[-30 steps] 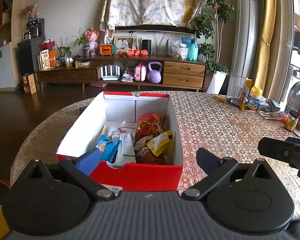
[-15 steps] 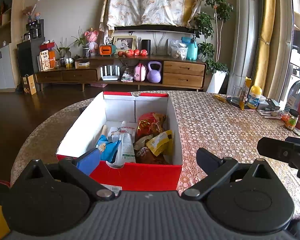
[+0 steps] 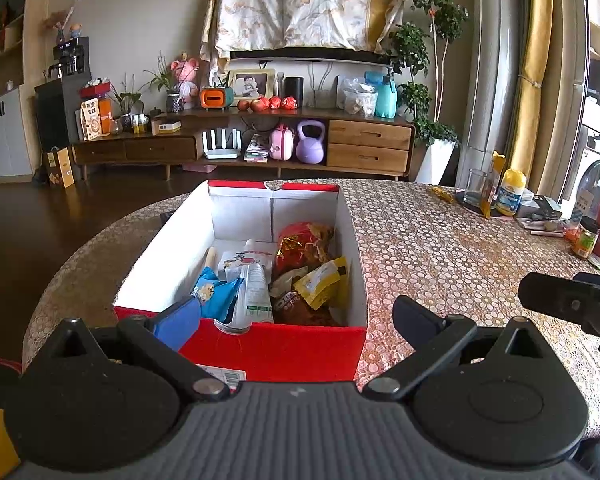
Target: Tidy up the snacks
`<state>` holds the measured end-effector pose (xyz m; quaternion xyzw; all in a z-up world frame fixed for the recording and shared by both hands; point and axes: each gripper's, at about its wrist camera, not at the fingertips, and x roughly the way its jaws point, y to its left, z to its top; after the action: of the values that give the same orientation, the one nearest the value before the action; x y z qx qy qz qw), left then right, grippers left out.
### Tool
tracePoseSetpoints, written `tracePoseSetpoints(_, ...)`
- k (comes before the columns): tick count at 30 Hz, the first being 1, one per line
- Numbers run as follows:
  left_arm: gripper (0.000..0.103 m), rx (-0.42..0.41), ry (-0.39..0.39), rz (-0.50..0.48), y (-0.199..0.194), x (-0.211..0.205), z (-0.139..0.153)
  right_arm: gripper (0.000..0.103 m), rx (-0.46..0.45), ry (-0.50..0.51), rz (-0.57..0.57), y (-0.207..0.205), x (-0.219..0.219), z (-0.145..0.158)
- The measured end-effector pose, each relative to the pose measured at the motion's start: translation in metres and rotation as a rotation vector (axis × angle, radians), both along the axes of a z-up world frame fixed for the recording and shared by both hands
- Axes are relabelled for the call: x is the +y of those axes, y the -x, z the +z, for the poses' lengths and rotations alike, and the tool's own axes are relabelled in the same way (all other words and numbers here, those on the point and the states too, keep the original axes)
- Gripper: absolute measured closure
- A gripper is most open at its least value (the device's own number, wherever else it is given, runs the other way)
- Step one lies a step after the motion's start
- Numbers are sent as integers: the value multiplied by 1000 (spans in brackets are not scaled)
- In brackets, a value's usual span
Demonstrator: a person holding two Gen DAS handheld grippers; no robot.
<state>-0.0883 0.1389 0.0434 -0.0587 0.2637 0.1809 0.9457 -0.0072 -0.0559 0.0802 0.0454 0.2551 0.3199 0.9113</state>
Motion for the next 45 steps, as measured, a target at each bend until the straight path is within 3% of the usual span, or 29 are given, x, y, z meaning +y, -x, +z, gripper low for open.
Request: tracePoseSetpoints(45,0,-8,-16,2,-2,-6,3,0,1,-5,-7,1,-4,-1)
